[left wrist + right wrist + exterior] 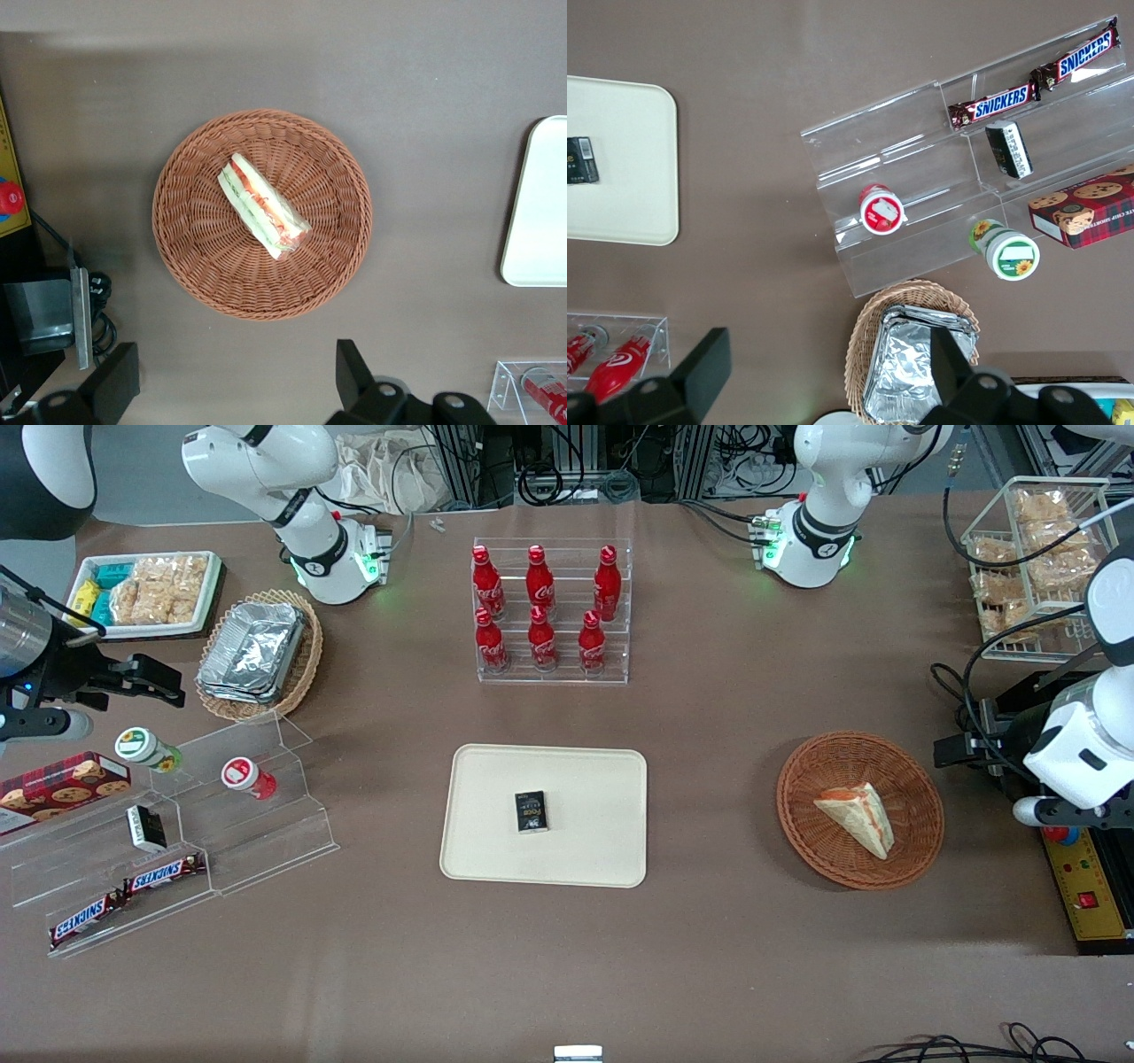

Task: Place sandwich from basket to tray
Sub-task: 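Move the left gripper down over the sandwich in the wicker basket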

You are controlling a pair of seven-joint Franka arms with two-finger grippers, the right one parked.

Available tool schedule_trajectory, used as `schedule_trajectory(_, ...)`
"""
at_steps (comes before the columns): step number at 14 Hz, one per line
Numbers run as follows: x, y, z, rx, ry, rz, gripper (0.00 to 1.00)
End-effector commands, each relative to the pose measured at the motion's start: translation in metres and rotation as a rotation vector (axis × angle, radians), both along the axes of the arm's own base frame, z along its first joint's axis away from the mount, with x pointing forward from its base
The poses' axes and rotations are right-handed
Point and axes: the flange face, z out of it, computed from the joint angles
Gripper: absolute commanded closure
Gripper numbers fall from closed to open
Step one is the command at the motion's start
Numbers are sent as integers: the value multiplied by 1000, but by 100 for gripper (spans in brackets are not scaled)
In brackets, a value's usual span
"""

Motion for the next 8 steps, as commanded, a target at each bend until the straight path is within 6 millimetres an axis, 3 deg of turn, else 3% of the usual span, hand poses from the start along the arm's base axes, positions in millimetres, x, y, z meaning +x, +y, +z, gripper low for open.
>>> schedule_trajectory(1, 3, 2, 3, -1, 1, -21, 1)
schedule_trajectory(5, 3, 0, -1, -11, 6, -17, 1)
schedule_trajectory(8, 3, 0, -30, -10, 32, -3, 1)
